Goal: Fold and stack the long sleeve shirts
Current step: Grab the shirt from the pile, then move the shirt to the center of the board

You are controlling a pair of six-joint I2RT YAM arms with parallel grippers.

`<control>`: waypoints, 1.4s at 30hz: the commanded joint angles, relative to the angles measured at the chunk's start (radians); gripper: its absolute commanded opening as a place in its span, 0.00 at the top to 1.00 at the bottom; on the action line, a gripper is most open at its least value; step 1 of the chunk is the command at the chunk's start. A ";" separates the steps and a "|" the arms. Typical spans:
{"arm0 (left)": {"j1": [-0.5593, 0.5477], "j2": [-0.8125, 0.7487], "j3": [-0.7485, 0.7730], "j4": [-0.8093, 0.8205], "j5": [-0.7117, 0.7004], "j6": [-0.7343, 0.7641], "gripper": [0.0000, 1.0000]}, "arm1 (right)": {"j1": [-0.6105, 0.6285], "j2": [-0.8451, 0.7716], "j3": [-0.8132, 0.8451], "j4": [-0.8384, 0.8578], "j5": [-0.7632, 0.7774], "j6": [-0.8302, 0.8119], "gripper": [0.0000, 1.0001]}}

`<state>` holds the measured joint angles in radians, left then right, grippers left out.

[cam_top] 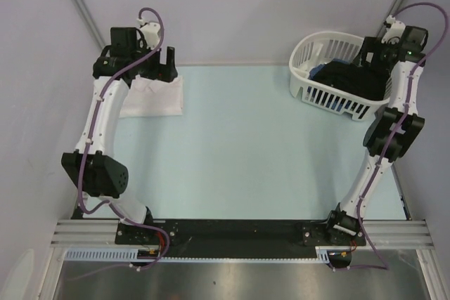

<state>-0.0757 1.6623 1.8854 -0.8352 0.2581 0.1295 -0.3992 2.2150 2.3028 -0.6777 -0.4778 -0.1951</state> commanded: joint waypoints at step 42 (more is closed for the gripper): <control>0.154 -0.050 -0.132 0.073 0.062 -0.076 0.01 | 0.477 -0.327 0.270 0.782 -0.228 0.766 1.00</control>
<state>0.0505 1.6531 1.7447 -0.8154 0.2699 0.0944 -0.0509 1.9072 2.4550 -0.0498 -0.7216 0.4328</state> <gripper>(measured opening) 0.994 0.034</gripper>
